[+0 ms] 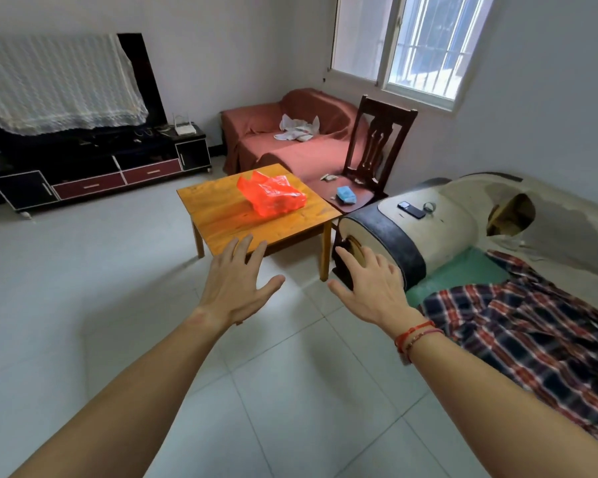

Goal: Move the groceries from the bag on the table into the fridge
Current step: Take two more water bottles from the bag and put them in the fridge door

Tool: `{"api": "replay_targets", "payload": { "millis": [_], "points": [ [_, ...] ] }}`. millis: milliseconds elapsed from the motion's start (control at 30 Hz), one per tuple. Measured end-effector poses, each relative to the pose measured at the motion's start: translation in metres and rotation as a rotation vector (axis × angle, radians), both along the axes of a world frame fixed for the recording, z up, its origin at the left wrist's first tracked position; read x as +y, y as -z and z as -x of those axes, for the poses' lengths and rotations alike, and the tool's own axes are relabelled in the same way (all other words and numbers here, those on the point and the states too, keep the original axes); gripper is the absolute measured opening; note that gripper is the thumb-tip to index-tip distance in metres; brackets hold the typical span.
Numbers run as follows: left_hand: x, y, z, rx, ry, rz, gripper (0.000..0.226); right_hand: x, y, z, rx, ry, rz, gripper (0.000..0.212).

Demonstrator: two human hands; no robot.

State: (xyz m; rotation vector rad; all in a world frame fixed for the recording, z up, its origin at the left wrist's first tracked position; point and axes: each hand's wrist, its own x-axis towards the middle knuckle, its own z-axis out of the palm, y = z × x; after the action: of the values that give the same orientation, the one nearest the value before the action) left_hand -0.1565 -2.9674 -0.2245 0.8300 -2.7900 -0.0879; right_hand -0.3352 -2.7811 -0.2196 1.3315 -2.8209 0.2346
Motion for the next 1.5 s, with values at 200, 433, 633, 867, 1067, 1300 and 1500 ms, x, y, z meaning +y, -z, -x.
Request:
{"api": "replay_targets", "payload": {
  "millis": [200,433,633,867,1067,1300,1500],
  "points": [
    [-0.049,0.005,0.082,-0.017,-0.019,-0.042,0.091,-0.058,0.002,0.084,-0.024,-0.024,-0.042,0.069],
    [-0.121,0.012,0.152,-0.036,-0.048,-0.045,0.091,-0.133,0.017,0.158,-0.054,-0.059,-0.055,0.071],
    [-0.203,0.034,0.204,-0.054,-0.056,-0.047,0.094,-0.221,0.033,0.219,-0.054,-0.090,-0.069,0.072],
    [-0.311,0.047,0.266,-0.061,-0.075,-0.102,0.095,-0.318,0.030,0.281,-0.012,-0.072,-0.114,0.070],
    [-0.375,0.051,0.317,-0.080,-0.048,-0.131,0.095,-0.386,0.041,0.333,-0.043,-0.069,-0.124,0.072],
    [-0.434,0.073,0.373,-0.101,-0.072,-0.188,0.092,-0.459,0.062,0.389,-0.108,-0.108,-0.145,0.074],
    [-0.491,0.090,0.429,-0.135,-0.138,-0.244,0.096,-0.530,0.086,0.459,-0.108,-0.177,-0.171,0.076]
  ]
}}
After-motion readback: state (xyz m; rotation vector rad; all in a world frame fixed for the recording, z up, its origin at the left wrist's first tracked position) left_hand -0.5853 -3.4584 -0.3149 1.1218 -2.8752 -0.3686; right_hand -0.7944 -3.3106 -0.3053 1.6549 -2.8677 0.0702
